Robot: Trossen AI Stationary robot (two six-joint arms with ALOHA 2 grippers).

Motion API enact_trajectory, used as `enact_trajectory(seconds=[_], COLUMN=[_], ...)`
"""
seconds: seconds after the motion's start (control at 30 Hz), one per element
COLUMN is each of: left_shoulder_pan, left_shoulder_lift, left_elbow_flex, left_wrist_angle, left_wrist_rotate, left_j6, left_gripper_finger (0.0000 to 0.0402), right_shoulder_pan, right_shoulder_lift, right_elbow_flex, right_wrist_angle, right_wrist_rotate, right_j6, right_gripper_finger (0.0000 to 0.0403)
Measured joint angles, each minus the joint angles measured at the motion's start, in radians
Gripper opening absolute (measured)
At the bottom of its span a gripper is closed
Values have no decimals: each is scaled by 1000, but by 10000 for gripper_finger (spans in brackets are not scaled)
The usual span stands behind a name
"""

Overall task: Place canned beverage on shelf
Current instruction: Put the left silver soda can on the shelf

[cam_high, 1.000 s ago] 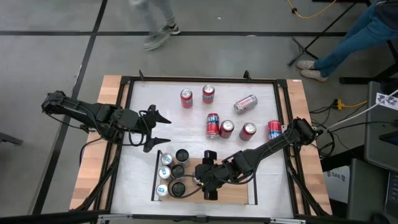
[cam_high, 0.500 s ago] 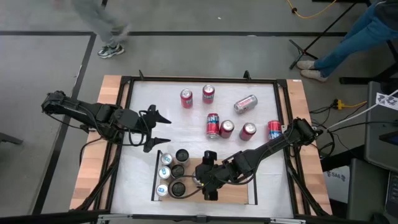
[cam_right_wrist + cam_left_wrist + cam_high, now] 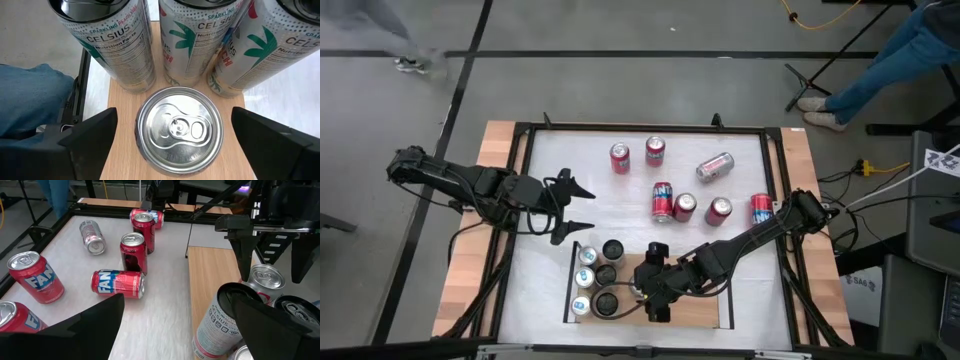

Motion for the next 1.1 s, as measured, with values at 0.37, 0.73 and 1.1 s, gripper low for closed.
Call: enact_trajectory(seconds=[0.37, 0.73, 1.1], left_shoulder_pan=[0, 0, 0], left_shoulder_lift=[0, 0, 0], left_elbow_flex=[0, 0, 0], left_wrist_angle=[0, 0, 0], left_wrist_rotate=[0, 0, 0], left_j6=[0, 0, 0], left_gripper_finger=[359, 359, 359], right_shoulder_pan=[0, 1, 1], right_shoulder_lift=[0, 14, 48], right_elbow_flex=[0, 0, 0], right_wrist_angle=[-3, -3, 2], right_wrist_rotate=[54, 42, 16], right_j6=[-1, 4, -7], right_gripper_finger=[380, 380, 362])
